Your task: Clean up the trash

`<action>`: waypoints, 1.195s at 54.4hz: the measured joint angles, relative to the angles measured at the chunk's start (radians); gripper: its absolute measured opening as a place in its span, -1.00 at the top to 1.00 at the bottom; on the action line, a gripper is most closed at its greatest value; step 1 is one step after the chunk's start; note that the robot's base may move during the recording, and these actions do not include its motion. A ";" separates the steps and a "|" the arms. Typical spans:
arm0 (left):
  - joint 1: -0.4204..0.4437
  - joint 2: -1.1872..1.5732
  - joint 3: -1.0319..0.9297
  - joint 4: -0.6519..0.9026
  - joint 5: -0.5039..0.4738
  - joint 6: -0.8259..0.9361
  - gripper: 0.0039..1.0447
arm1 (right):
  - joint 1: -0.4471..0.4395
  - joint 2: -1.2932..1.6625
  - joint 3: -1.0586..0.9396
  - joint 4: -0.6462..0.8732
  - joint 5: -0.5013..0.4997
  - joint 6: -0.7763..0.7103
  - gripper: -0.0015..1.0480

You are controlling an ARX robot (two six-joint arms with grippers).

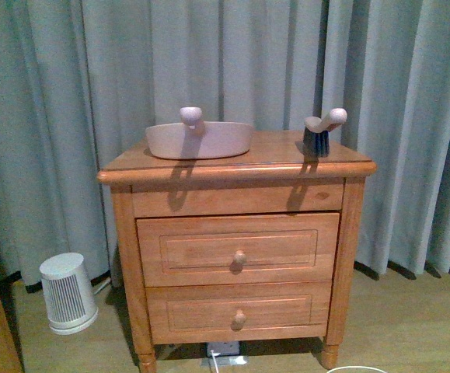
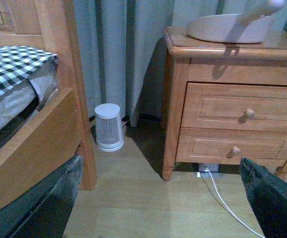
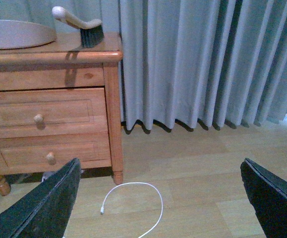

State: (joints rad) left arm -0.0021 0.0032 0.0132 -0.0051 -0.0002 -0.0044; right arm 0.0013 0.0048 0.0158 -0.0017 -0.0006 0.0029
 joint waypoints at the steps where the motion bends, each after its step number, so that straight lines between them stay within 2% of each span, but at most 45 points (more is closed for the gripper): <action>1: 0.000 0.000 0.000 0.000 0.000 0.000 -0.86 | 0.000 0.000 0.000 0.000 0.000 0.000 -0.86; 65: 0.000 0.000 0.000 0.000 0.000 0.000 -0.86 | 0.000 0.000 0.000 0.000 0.000 0.000 -0.86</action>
State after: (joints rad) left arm -0.0021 0.0032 0.0132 -0.0051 -0.0002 -0.0044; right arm 0.0013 0.0048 0.0158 -0.0017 -0.0006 0.0029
